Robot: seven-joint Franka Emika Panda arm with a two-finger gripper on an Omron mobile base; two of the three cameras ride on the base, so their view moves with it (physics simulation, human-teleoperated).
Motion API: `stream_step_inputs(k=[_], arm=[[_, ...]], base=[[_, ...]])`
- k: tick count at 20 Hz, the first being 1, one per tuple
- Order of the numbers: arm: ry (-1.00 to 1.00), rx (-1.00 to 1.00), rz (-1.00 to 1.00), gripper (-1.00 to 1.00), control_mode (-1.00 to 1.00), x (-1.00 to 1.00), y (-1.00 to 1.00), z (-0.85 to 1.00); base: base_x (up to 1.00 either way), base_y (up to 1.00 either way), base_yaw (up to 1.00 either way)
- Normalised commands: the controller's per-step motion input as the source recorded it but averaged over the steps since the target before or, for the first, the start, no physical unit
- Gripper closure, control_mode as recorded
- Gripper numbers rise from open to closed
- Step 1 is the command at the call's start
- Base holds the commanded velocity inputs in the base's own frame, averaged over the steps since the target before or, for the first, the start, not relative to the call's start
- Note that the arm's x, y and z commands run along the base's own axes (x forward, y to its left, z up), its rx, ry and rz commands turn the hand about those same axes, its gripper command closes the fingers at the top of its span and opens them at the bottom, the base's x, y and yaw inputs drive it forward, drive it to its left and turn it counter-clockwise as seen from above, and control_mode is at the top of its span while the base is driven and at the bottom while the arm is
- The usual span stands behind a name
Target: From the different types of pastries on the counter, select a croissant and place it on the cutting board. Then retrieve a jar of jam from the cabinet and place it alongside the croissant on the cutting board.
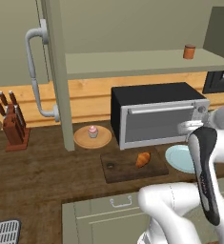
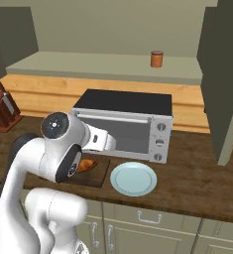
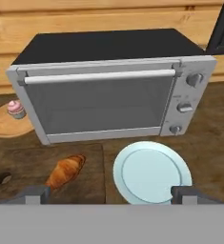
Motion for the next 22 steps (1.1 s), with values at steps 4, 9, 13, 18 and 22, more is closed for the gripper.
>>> stream_step_inputs(k=[4, 9, 13, 18, 22], arm=[[-0.29, -0.01, 0.14, -1.00, -1.00, -0.09, -0.57, 0.99], [-0.24, -0.01, 0.02, -1.00, -1.00, 0.00, -0.38, 1.00], [-0.26, -0.07, -0.01, -1.00, -1.00, -0.01, -0.31, 1.00], [-0.11, -0.24, -0.02, -1.00, -1.00, -0.02, -0.23, 0.92], [0.00, -0.15, -0.01, -1.00, -1.00, 0.00, -0.08, 0.66]], base=[[0.00, 0.00, 0.00], [0.00, 0.00, 0.00], [0.00, 0.00, 0.00], [0.00, 0.00, 0.00], [0.00, 0.00, 0.00]])
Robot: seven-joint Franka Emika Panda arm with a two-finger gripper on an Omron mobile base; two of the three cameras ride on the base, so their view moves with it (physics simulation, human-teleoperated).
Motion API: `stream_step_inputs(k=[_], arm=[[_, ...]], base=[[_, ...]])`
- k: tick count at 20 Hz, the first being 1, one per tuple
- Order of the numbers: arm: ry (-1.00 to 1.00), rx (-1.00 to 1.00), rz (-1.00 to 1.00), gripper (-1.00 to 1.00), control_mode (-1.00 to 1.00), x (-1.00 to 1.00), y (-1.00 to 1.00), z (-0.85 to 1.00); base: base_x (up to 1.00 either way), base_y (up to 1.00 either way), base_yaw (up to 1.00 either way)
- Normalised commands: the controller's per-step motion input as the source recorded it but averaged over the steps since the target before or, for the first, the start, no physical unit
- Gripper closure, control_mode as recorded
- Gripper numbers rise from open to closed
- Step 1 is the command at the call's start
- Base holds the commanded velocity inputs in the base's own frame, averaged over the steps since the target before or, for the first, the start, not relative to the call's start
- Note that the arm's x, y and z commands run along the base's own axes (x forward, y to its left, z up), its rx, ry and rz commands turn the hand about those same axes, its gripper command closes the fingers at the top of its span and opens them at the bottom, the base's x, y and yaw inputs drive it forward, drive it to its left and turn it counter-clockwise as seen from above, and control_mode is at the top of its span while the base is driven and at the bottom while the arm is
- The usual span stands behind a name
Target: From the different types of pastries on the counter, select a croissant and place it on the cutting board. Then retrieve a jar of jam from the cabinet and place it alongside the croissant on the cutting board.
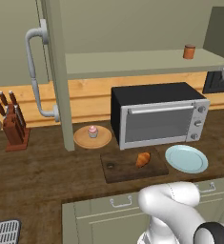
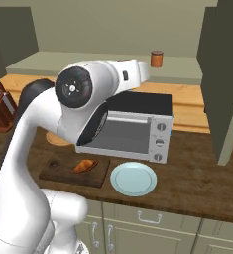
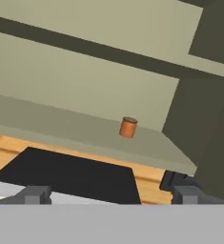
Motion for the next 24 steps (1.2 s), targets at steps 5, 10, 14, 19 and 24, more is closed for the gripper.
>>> stream_step_inputs(k=[5, 10, 14, 19, 24], arm=[[-0.02, -0.04, 0.00, -1.00, -1.00, 0.00, 0.05, 0.20], [0.07, 0.00, -0.07, -1.00, -1.00, 0.31, 0.02, -0.23], [0.06, 0.01, -0.12, -1.00, -1.00, 0.37, 0.06, -0.21], [-0.04, 0.04, -0.22, -1.00, -1.00, 0.46, 0.12, 0.02], [-0.01, 0.20, -0.25, -1.00, -1.00, 0.70, -0.07, 0.02]], base=[[0.00, 0.00, 0.00], [0.00, 0.00, 0.00], [0.00, 0.00, 0.00], [0.00, 0.00, 0.00], [0.00, 0.00, 0.00]])
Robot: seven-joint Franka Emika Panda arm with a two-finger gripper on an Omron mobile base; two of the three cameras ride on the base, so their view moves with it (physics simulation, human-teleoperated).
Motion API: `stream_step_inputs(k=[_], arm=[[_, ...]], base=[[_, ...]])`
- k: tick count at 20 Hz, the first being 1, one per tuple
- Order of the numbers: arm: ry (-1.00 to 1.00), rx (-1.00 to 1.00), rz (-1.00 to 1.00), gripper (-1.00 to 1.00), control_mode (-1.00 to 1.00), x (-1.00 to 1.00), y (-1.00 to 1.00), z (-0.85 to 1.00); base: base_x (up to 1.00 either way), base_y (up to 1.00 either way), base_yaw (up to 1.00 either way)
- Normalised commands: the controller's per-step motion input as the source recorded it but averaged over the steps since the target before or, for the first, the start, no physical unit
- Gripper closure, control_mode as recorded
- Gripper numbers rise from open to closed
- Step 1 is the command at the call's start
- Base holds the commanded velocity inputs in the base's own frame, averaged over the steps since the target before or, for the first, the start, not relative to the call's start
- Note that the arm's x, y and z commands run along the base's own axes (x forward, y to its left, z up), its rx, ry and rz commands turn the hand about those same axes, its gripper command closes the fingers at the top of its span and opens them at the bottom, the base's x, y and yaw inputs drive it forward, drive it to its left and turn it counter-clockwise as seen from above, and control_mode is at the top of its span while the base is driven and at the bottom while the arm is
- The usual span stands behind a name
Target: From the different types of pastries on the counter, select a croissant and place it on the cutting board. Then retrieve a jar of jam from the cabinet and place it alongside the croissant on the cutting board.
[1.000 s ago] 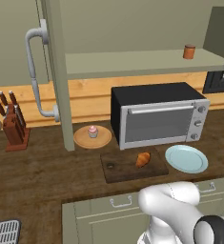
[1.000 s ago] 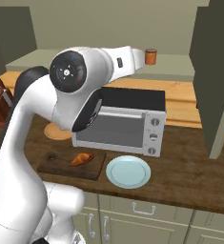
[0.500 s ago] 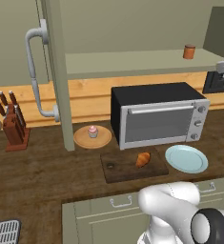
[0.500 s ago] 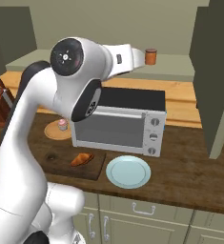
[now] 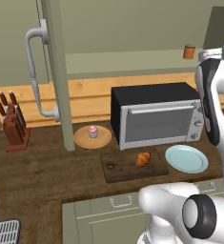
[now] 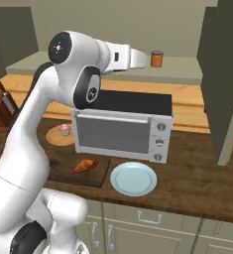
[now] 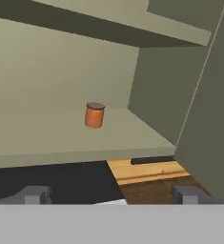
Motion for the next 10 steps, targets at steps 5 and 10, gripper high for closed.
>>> stream_step_inputs(k=[5, 10], arm=[[0.00, 0.50, -0.12, -1.00, -1.00, 0.41, -0.18, 0.00], [0.05, 0.22, 0.02, -1.00, -1.00, 0.49, -0.01, 0.00]], base=[[0.00, 0.00, 0.00], [0.00, 0.00, 0.00]])
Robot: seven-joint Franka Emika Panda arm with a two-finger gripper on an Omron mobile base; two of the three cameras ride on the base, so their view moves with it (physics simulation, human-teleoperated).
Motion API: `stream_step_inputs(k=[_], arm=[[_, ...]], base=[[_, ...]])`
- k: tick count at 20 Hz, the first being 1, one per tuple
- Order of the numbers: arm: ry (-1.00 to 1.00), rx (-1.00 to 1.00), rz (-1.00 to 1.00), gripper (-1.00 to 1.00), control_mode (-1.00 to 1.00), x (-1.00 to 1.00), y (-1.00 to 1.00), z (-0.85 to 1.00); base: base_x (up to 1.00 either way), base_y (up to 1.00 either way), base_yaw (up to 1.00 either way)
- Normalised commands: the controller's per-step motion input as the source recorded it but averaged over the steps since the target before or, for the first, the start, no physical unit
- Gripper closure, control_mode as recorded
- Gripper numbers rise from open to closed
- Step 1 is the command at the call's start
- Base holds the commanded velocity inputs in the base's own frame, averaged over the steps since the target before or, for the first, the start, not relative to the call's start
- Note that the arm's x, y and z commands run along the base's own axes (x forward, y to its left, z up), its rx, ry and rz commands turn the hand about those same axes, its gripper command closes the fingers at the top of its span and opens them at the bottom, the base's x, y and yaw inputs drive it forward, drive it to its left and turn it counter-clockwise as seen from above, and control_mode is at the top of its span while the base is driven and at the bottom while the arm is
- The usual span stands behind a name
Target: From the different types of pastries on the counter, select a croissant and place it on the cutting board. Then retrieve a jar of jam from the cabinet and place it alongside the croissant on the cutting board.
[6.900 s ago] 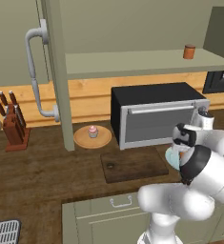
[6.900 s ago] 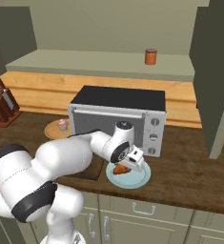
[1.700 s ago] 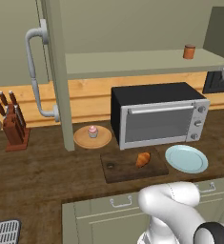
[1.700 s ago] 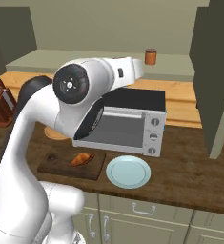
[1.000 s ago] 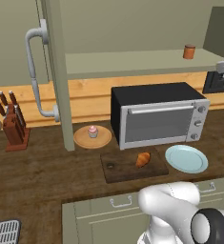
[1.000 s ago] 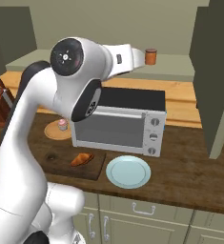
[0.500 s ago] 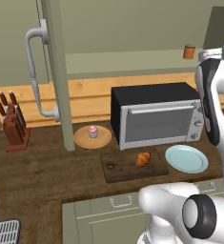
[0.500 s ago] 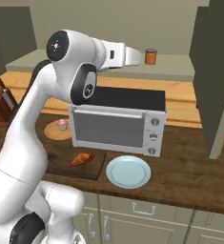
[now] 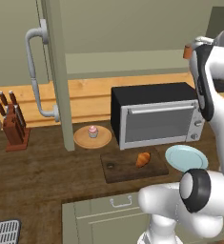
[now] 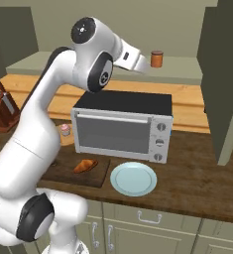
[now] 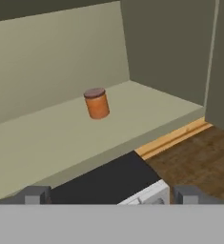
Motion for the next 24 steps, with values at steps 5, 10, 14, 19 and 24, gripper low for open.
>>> stream_step_inputs(k=[5, 10, 14, 19, 24], arm=[[0.00, 0.02, 0.02, -1.00, -1.00, 0.12, 0.00, 0.00], [-0.11, -0.01, 0.14, -1.00, -1.00, 0.31, -0.18, -0.04], [-0.01, 0.00, 0.05, -1.00, -1.00, 0.11, -0.03, -0.01], [0.07, -0.21, 0.00, -1.00, -1.00, 0.13, -0.09, -0.07], [0.00, 0.00, 0.01, -1.00, -1.00, 0.15, 0.00, -0.01]], base=[[0.00, 0.00, 0.00], [0.00, 0.00, 0.00], [0.00, 0.00, 0.00], [0.00, 0.00, 0.00], [0.00, 0.00, 0.00]])
